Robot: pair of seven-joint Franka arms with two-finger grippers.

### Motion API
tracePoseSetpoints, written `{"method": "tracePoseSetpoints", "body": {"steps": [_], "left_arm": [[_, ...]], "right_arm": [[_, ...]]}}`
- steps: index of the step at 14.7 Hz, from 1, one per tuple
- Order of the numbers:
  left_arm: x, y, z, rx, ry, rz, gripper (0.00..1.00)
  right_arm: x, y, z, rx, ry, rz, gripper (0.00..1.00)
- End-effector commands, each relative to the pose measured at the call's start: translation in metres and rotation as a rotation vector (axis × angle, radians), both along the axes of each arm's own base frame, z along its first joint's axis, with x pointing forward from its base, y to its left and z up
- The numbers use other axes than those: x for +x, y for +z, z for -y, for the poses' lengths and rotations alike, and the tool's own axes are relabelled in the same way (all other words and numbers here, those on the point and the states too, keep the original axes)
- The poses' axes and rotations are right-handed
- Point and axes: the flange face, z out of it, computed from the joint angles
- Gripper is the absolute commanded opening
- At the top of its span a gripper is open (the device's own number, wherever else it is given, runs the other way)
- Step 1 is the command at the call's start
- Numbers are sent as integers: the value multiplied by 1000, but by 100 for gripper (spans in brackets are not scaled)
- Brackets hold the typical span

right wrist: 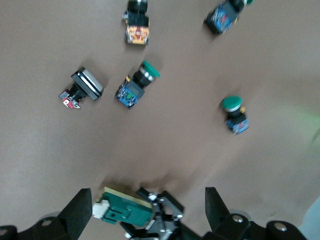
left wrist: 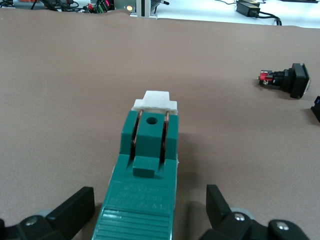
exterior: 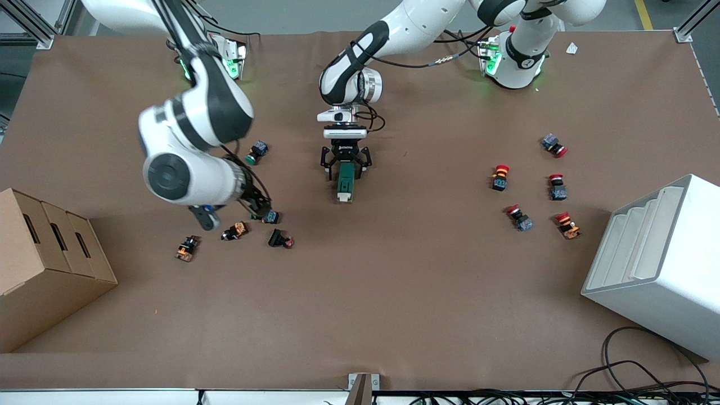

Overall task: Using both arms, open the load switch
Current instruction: 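Reach the right gripper toward the white lever while the left gripper holds, then press the white lever down with the right gripper fingertips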

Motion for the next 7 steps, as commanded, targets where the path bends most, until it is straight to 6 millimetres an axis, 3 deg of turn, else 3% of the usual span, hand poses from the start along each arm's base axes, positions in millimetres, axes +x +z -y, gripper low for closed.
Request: {"method": "tracePoseSetpoints", "body": {"steps": [1, 3, 7], "left_arm": [[-17, -36, -11, 55, 12, 31, 100], [-24, -47, -14, 74, 9, 37, 100], [-33, -62, -20, 102, 9, 47, 100]], "right_arm": [[4, -40, -48, -53, -106, -17, 100], [-4, -73, -81, -88, -165, 0, 100], [-6, -115, -108, -100, -248, 42, 100]]}}
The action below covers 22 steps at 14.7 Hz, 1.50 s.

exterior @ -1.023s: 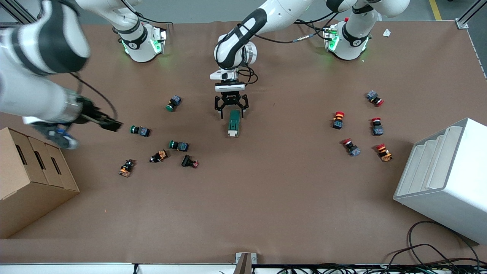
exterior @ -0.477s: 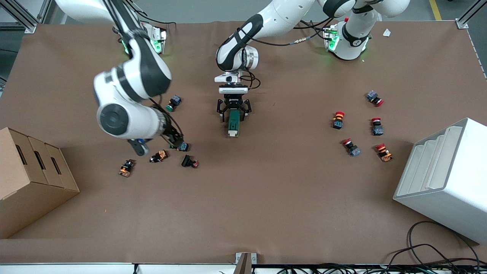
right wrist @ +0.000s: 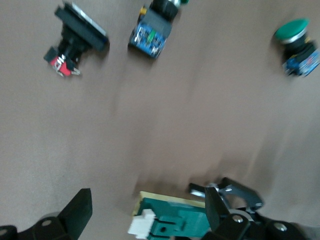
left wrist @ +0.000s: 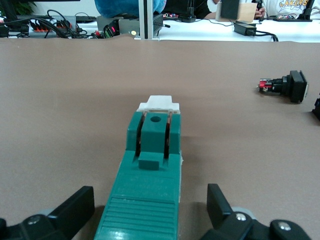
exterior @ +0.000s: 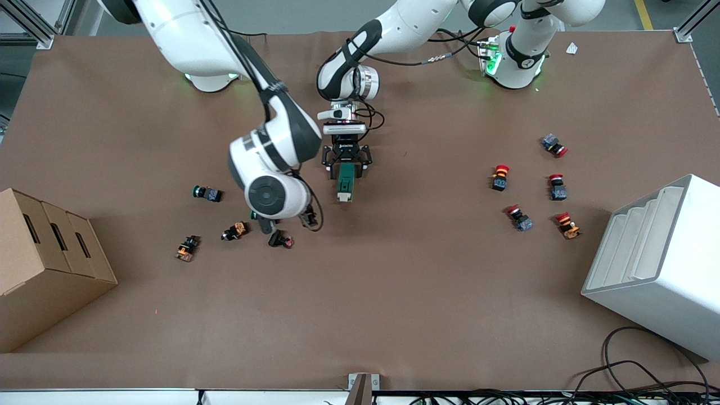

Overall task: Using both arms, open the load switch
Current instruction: 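Press the white lever down with the right gripper fingertips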

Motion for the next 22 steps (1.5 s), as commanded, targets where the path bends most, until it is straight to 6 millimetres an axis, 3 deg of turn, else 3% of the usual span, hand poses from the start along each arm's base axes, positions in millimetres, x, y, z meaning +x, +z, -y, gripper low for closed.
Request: {"method": "tracePoseSetpoints", "body": {"steps": [1, 6, 11, 14, 19, 22], "left_arm": [[-22, -52, -23, 69, 7, -56, 100], [-23, -58, -26, 61, 21, -44, 100], [-23, -58, -24, 55, 22, -43, 100], [-23, -58, -25, 57, 22, -42, 100], [-22, -56, -22, 13, 41, -38, 100], [-22, -56, -22, 12, 30, -35, 100]], "right_arm": [[3, -18, -16, 2, -69, 26, 100], [-25, -70, -49, -24, -84, -6, 100], [-48, -74, -65, -27, -72, -88, 100], [-60, -71, -63, -52, -63, -177, 100], [-54, -27, -72, -25, -47, -261, 100], [-60, -17, -75, -37, -22, -299, 100]]}}
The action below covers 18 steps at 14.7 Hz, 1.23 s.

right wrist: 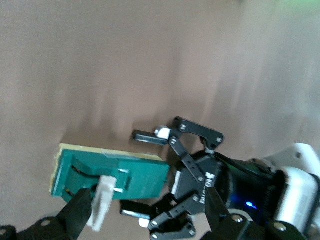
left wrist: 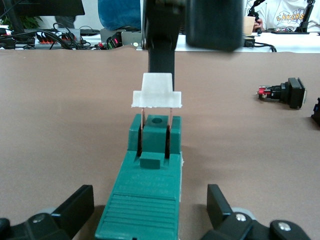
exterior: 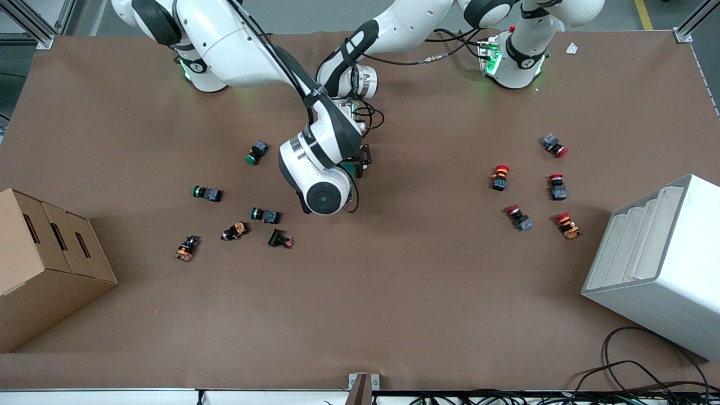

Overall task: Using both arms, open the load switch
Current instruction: 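Press the white lever down with the right gripper fingertips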

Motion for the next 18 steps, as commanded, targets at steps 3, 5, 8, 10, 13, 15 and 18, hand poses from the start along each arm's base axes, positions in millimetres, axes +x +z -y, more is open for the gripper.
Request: {"method": "tracePoseSetpoints", "body": {"steps": [3, 5, 8, 10, 13, 15, 18], "left_arm": [[-17, -49, -23, 11, 26, -83, 100], [-17, -49, -23, 11, 26, -83, 100], [-17, -48, -22, 9, 26, -82, 100], [-17, -48, -22, 9, 26, -83, 100], [-16, -48, -23, 7, 28, -83, 100], [-17, -50, -24, 10, 28, -85, 100], [-17, -50, -24, 10, 28, -83, 100]], "right_arm": [[-15, 5, -6, -12, 15, -54, 100], [-22, 1, -10, -24, 29, -66, 100], [-35, -12, -12, -44, 42, -83, 100], [-38, -22, -11, -55, 43, -79, 100], [-50, -41, -13, -68, 48, -76, 100], [-60, -54, -13, -75, 50, -67, 100], [-61, -60, -13, -72, 48, -51, 100]]}}
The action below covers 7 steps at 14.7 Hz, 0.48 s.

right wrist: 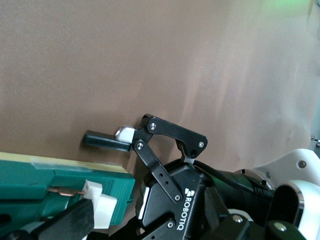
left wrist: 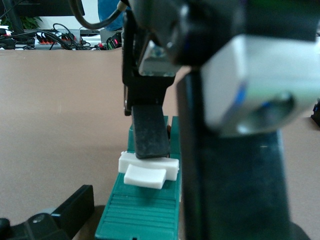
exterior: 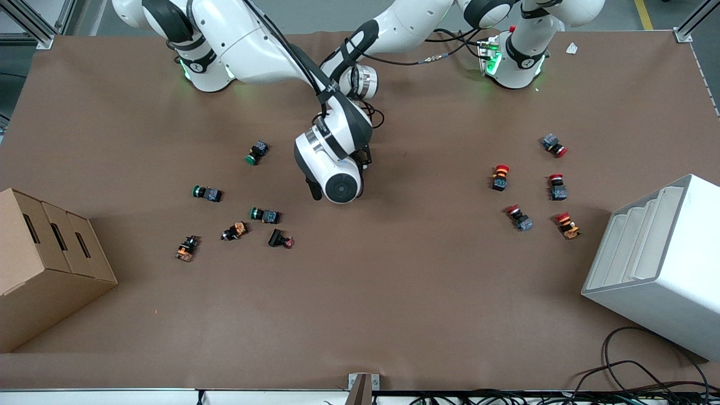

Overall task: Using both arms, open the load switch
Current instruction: 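Press the white lever down with the right gripper fingertips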

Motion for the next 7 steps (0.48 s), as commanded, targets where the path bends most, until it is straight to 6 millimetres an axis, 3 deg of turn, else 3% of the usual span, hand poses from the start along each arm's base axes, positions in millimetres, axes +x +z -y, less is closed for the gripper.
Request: {"method": "tracePoseSetpoints", "body": {"steps": [1, 4, 7], "left_arm": [[-17, -49, -23, 11, 28, -87, 100], [-17, -49, -24, 11, 29, -87, 100], [-17, -49, -23, 11, 28, -87, 100]], "right_arm": [[-5, -8, 6, -16, -10, 1, 100], [24, 34, 18, 10, 13, 31, 100], [64, 82, 54, 73, 76, -28, 100]]}}
